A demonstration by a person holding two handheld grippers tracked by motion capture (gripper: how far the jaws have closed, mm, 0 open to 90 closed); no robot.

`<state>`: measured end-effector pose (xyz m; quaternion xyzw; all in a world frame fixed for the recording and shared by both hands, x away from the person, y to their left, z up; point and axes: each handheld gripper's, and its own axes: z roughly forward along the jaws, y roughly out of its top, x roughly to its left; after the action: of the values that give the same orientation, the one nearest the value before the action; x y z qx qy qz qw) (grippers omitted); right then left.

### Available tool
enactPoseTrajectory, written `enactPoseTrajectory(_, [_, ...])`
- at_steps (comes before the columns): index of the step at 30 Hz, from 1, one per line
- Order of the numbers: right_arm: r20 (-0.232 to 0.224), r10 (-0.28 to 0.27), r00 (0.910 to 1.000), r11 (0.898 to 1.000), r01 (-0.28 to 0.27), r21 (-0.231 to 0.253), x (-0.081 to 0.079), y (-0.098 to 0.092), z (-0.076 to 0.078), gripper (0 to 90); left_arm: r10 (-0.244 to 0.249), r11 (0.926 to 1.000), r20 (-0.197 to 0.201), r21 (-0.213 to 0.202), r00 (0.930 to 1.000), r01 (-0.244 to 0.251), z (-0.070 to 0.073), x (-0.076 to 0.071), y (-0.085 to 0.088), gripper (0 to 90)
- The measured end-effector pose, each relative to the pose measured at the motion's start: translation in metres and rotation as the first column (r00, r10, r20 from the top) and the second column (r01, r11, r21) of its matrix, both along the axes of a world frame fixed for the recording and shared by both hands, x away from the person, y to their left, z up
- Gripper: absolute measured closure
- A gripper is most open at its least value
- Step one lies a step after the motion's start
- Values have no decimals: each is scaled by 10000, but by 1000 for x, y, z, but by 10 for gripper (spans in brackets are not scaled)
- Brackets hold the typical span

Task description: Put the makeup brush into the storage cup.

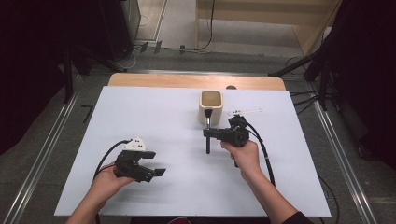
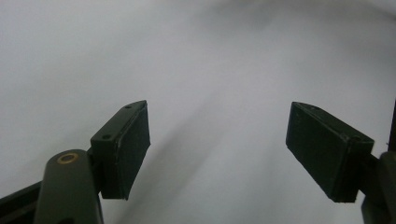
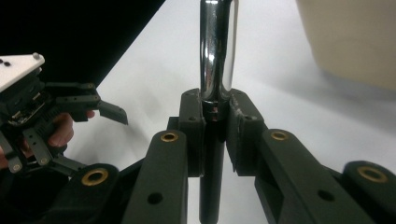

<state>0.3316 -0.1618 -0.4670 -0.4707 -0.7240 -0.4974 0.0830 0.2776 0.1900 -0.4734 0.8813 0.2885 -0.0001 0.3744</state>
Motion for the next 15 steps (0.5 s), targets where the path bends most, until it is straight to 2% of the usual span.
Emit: enactPoseTrajectory(15, [337,-204,9992,9993,214,-298,15,-2,24,791,5,10000,-3,4,10000,-5,0,0,0,228])
